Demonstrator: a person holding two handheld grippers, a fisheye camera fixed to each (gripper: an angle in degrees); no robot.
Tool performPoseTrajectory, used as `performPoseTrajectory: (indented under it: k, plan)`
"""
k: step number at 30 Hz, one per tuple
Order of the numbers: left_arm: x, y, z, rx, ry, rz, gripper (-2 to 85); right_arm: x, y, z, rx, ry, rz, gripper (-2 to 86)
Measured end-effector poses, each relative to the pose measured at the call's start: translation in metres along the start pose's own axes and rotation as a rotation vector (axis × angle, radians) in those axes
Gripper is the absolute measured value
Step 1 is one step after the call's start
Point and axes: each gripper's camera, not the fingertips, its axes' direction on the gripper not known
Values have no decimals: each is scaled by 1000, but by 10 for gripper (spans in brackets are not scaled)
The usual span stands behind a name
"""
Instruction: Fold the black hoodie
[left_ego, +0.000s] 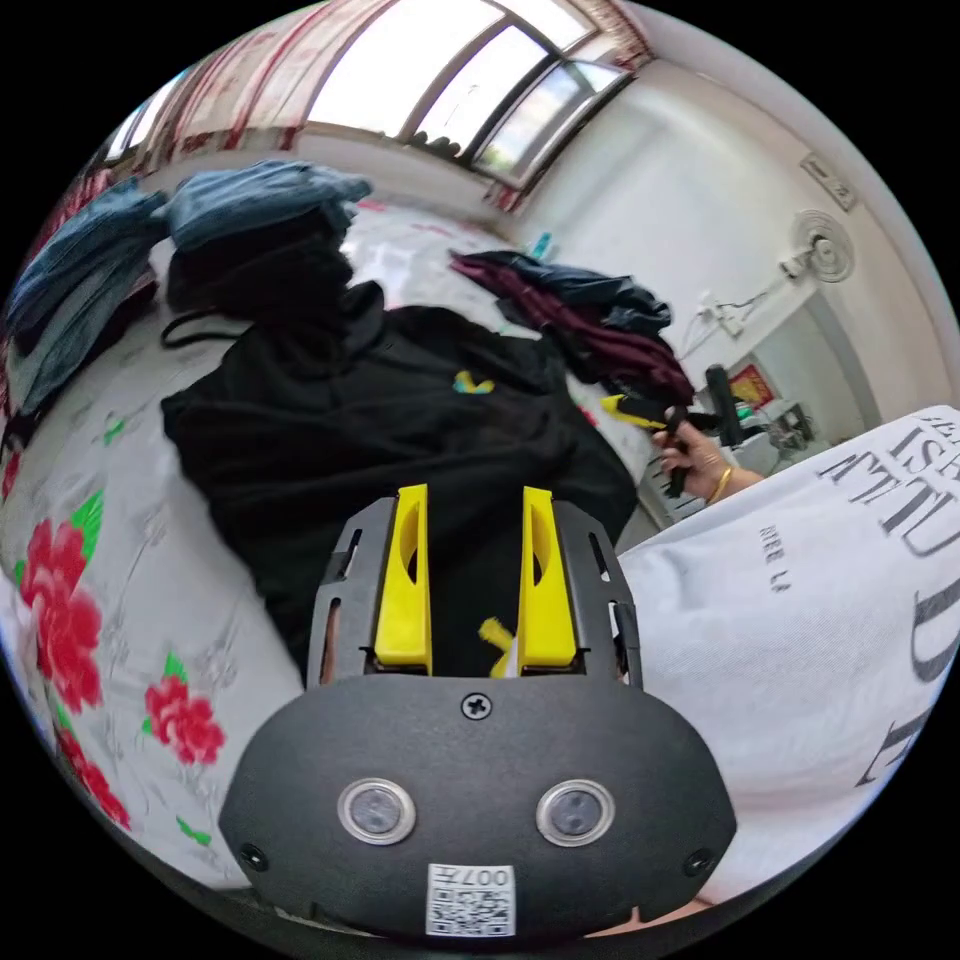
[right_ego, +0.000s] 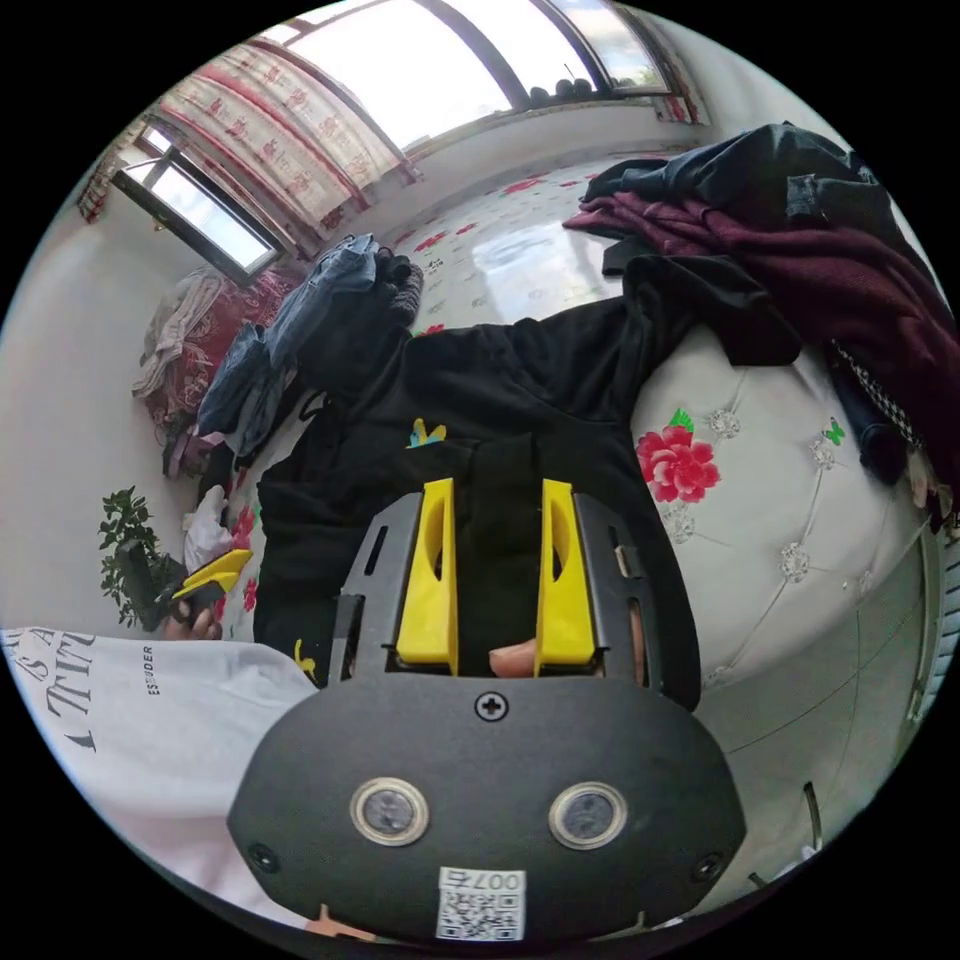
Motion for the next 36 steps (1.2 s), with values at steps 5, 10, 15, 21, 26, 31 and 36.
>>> performPoseTrajectory:
  k: [5,10,15,21,26,31,36]
  plan:
    - [-24,6,3,-37,-163,-74,126,4,-17,45,-154,15,-1,88]
    - [-51,2,47,-117,-193,-185,121,0,-18,89,-321,84,-42,47]
    - [-52,-1,63,-88,-227,-215,110,-21,-2,36,-285,143,-244,12]
    - [-57,-8,73,-72,-198,-221,112,-32,1,35,-259,257,-240,32]
    - [-59,-13,81,-66,-196,-215,117,-145,-51,75,-194,-51,-555,58]
    - [-65,-14,85,-49,-193,-244,115,-284,-83,165,-283,-256,-835,70]
    - [-64,-21,94,-73,-231,-221,108,-389,-100,265,-471,-303,-880,72]
